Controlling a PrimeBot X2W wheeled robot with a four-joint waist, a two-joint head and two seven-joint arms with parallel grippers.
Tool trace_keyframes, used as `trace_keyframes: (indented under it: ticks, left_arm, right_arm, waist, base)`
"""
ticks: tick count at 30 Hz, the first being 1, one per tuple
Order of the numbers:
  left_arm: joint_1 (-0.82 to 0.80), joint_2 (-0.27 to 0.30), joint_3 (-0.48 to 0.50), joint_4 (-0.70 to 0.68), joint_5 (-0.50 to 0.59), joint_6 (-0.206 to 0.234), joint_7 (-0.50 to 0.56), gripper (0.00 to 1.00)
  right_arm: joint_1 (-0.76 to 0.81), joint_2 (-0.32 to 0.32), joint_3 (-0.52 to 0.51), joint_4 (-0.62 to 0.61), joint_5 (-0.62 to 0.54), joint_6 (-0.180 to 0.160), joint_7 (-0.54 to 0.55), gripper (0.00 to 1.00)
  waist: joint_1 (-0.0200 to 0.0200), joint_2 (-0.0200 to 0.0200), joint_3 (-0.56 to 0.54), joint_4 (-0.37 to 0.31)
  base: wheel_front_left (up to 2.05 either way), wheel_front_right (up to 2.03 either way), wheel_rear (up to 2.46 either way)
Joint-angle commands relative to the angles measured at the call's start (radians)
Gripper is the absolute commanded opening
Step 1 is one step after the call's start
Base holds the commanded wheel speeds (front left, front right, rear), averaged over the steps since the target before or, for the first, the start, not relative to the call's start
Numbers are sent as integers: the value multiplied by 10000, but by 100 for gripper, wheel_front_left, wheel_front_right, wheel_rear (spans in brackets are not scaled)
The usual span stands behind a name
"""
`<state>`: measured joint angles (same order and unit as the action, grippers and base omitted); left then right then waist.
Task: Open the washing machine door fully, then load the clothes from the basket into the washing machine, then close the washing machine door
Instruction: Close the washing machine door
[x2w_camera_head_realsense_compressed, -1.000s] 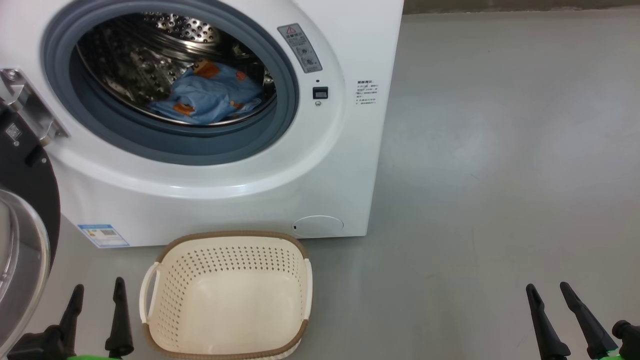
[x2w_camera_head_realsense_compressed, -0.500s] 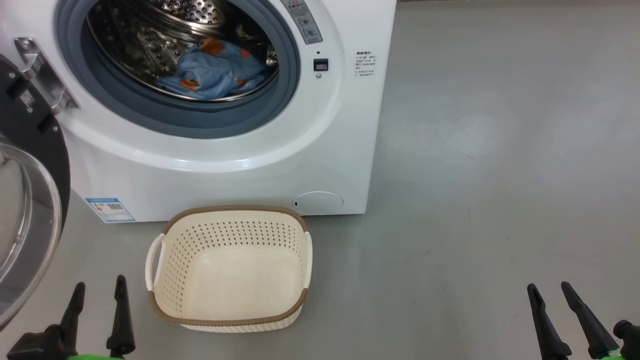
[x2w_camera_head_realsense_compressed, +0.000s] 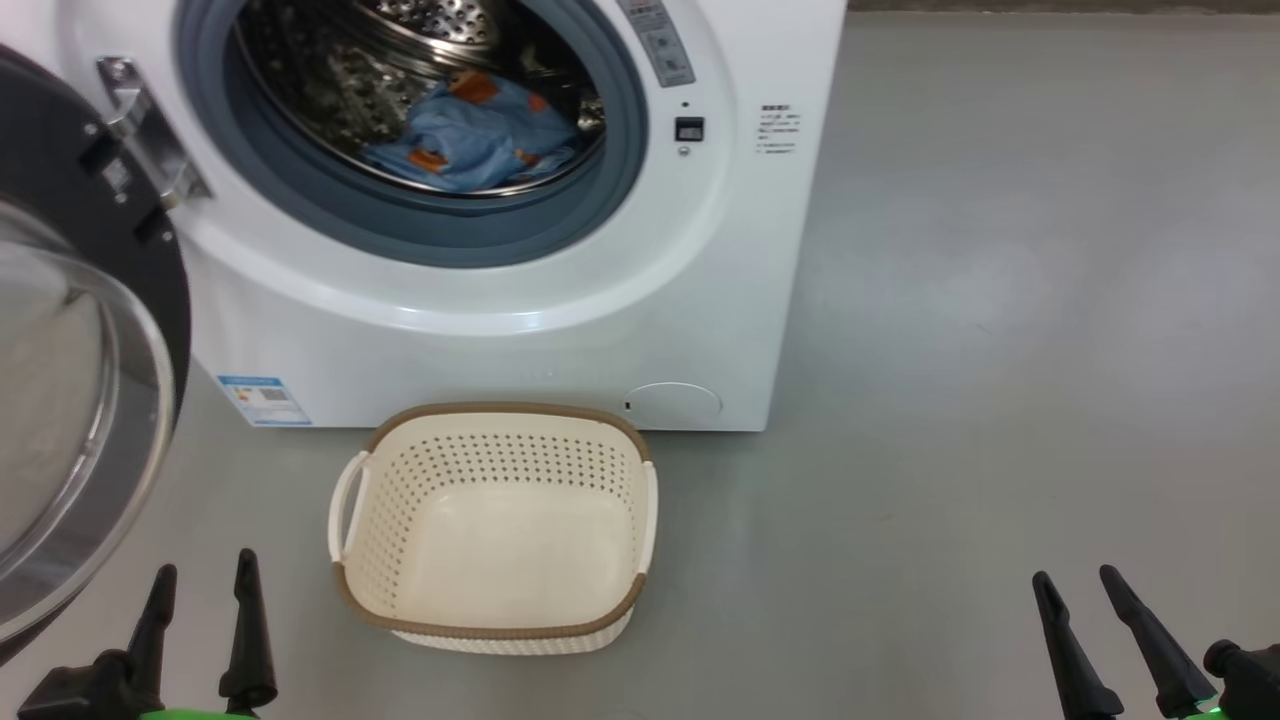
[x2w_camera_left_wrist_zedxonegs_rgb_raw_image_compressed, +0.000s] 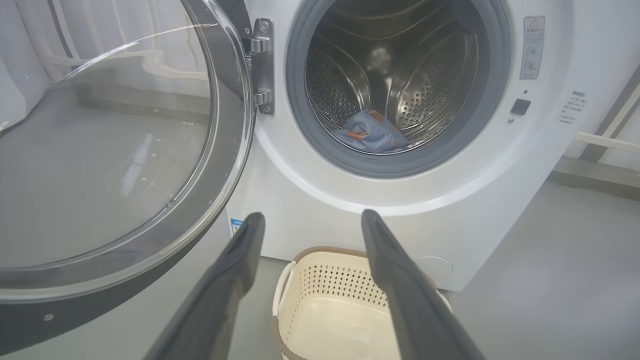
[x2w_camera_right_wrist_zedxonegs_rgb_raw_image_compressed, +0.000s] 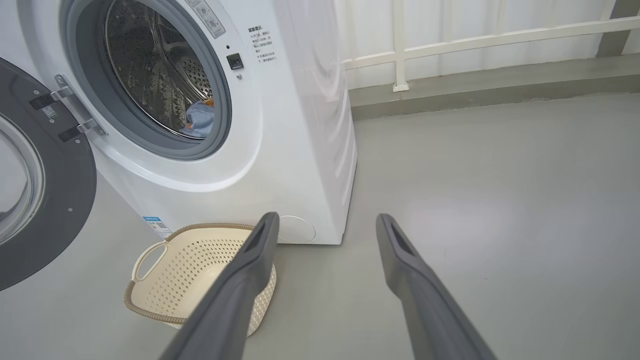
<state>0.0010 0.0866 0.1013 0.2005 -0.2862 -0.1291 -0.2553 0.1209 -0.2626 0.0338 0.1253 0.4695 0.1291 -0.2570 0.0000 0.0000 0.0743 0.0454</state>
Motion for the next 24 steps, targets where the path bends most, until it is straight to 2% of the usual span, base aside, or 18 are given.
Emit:
trace_keyframes:
  ticks: [1, 12, 24]
  left_arm:
    - [-118, 146, 391, -247, -16, -15, -65, 100]
    - [173, -178, 959, -321, -7, -15, -65, 100]
    - [229, -345, 970, -304, -127, -15, -65, 100]
  right_arm:
    - [-275, -288, 256, -216, 41, 16, -48, 100]
    - [-950, -609, 1207, 42, 148, 16, -48, 100]
    - [-1682, -1035, 1961, 332, 271, 16, -48, 100]
  waist:
    - [0, 0, -9, 276]
    - [0, 0, -62, 2022]
    - [0, 0, 137, 4103]
  base:
    - [0, 0, 0]
    - [0, 0, 0]
    - [0, 0, 0]
